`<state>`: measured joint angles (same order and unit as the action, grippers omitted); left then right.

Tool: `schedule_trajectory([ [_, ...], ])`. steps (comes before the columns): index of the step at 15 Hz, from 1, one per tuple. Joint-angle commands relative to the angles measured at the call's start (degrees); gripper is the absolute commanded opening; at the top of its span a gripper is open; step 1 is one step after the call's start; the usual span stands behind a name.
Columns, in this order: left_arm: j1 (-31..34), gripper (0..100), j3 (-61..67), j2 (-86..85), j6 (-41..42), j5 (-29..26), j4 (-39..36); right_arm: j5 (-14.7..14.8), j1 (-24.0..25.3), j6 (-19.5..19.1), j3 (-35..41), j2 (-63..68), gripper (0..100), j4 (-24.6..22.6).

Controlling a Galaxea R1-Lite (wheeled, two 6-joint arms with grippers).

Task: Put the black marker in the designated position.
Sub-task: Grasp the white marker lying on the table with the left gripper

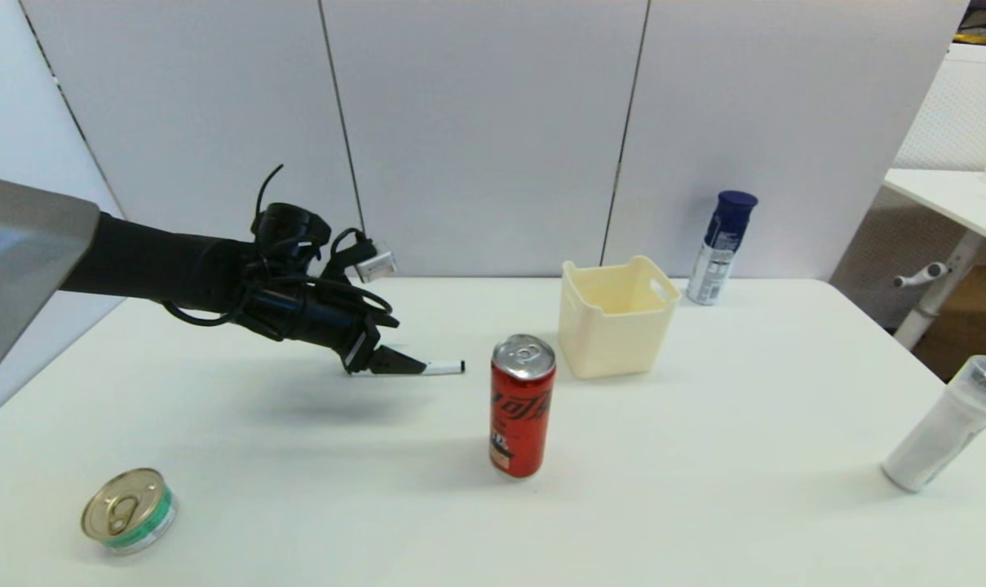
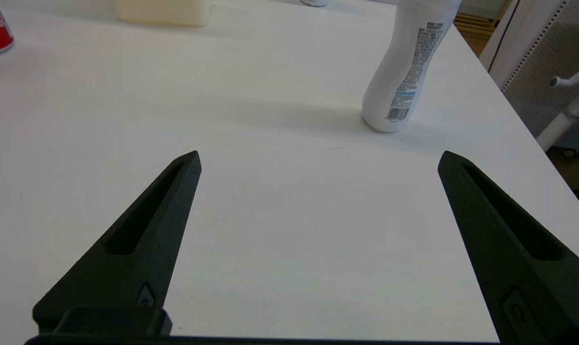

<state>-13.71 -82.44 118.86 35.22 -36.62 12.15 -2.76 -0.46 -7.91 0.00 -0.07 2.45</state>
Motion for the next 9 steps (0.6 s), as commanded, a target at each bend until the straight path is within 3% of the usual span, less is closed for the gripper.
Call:
schedule_trajectory([
  [1,0.36,100,0.18,1.02,0.9,-3.72,0.06,-0.06,0.02,-0.09,0.0,0.07,100,0.01],
  [9,1.59,100,0.18,3.13,7.5,-3.9,0.06,-0.06,-0.06,-0.09,0.0,0.07,100,0.01],
])
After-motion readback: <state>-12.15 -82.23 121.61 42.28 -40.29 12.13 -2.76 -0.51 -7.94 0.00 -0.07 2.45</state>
